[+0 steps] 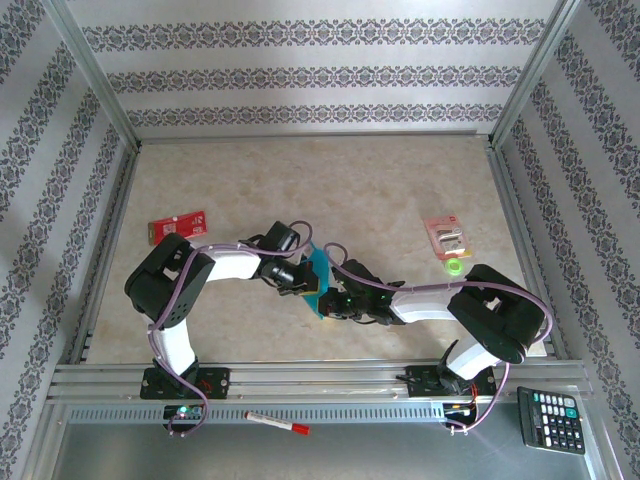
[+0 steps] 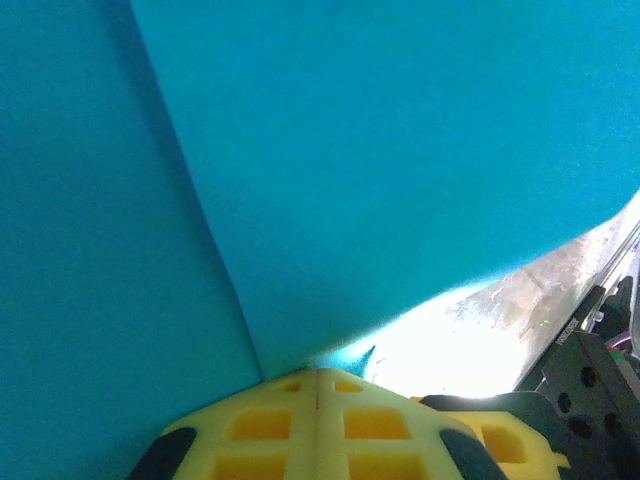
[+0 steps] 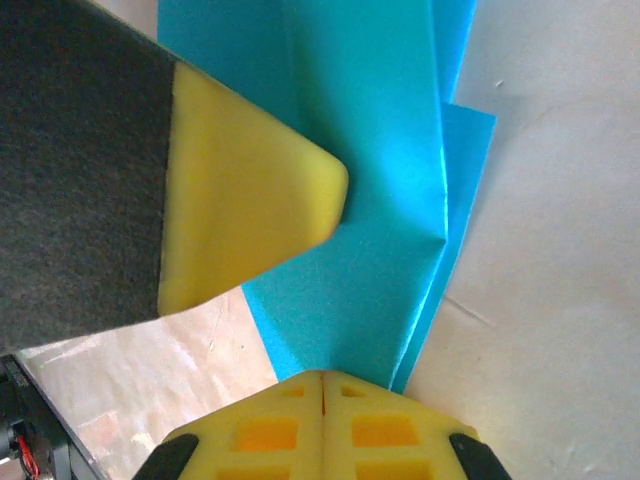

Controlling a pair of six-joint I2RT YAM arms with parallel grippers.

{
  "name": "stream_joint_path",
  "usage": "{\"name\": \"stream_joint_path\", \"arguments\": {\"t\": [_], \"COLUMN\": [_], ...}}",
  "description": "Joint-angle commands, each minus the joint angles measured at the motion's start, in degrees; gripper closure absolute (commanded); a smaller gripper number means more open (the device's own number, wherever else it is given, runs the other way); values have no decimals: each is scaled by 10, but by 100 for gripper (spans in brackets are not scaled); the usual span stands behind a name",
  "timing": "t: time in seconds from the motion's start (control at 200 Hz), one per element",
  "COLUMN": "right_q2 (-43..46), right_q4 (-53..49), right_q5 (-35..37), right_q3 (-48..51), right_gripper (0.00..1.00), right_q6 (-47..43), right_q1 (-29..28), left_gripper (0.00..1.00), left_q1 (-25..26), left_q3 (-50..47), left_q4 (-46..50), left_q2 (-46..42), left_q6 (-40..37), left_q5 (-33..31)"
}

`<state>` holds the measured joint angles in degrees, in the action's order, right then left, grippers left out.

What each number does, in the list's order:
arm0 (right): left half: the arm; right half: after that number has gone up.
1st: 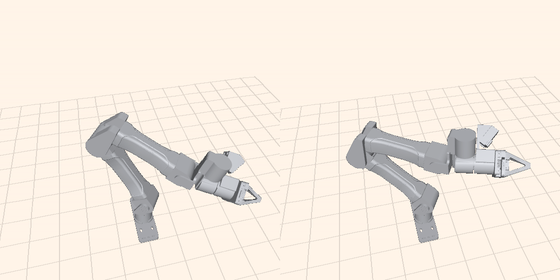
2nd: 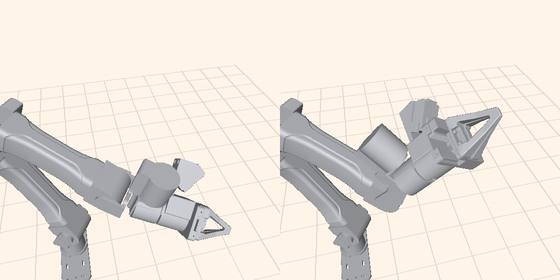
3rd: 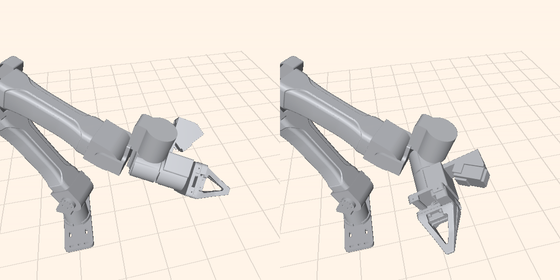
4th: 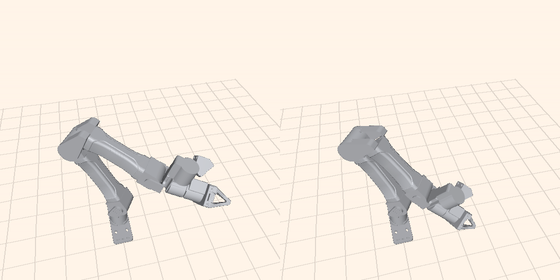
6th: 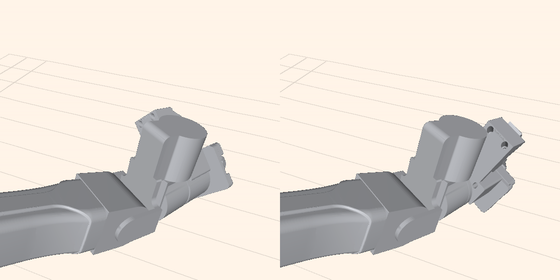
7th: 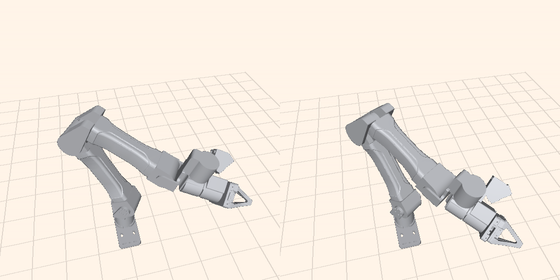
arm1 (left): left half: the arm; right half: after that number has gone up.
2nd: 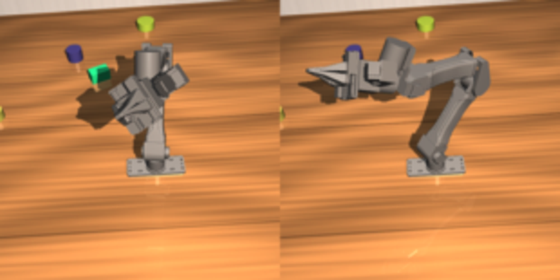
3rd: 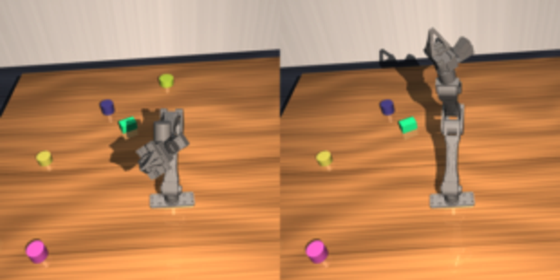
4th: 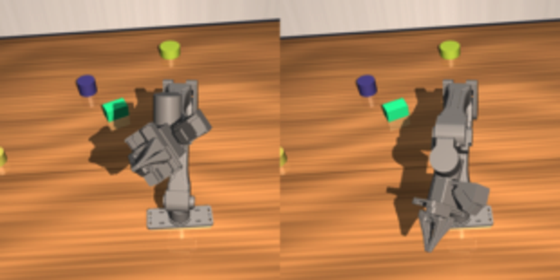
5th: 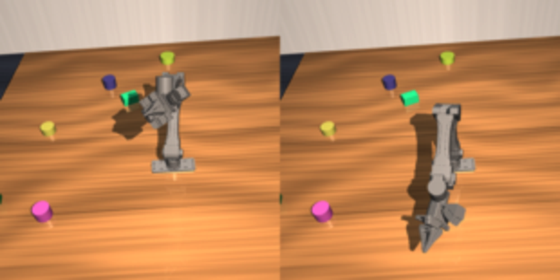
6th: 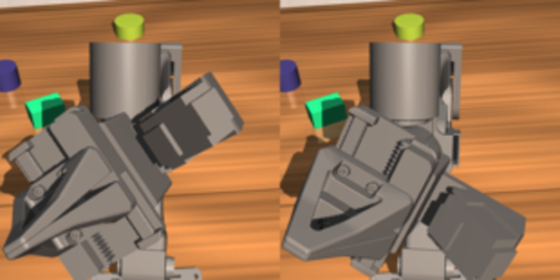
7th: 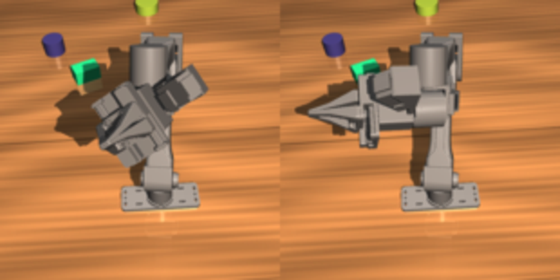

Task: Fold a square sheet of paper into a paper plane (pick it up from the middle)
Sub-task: Fourth fold the wing at the center of the table.

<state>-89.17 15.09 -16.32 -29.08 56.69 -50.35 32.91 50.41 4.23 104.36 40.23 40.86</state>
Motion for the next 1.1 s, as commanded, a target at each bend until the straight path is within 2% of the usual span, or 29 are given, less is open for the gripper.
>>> {"name": "stream_joint_path", "arguments": {"t": [0.0,1.094], "right_q2": [-20,-22], "right_q4": [-120,-117], "right_q5": [1,-9], "right_q3": [35,42], "right_gripper": [100,100], "right_q6": [-5,-5], "right_q1": [-4,-4], "left_gripper": [95,86], "left_q1": [-33,-105], "left_q3": [24,133], "left_q4": [-8,5], "left_q2": [19,100], "left_q6": [-19,-36], "left_q5": [-81,-72]}}
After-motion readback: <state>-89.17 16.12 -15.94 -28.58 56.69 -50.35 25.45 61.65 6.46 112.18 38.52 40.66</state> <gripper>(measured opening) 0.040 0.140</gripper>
